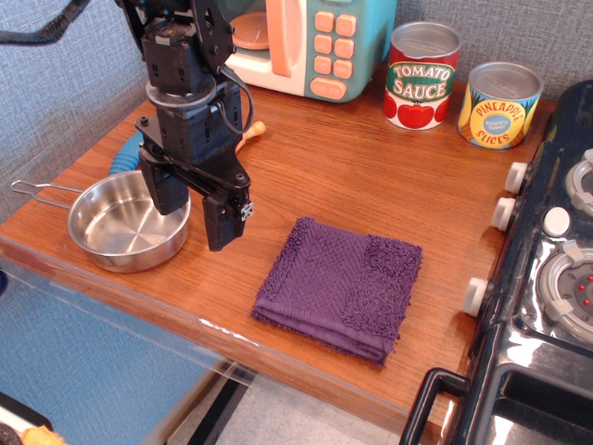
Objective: Put the purple towel in front of the can of sauce.
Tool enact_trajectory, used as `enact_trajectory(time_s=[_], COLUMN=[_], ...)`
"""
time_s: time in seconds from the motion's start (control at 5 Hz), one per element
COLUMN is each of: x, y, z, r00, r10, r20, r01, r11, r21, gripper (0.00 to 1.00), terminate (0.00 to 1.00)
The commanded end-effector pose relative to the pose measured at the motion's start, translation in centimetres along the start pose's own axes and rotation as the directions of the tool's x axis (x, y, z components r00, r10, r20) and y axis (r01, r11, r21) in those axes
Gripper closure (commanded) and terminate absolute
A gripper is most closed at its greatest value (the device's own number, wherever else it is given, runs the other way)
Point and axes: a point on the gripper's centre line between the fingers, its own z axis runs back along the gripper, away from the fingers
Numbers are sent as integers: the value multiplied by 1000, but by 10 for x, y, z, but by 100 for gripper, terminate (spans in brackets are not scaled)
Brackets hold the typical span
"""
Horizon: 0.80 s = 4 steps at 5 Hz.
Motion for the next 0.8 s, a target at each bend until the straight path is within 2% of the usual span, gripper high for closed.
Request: enact_trajectory(time_s=[0.0,0.2,0.6], x=[0,-1,17], y=[0,-20,-71], z=[0,2,0], r00=[1000,997,993], r10=[0,35,66], r20=[0,64,95], r01=[0,-36,-68], r11=[1000,999,998], r21=[0,11,19], gripper=[0,0,0], terminate=[0,0,0])
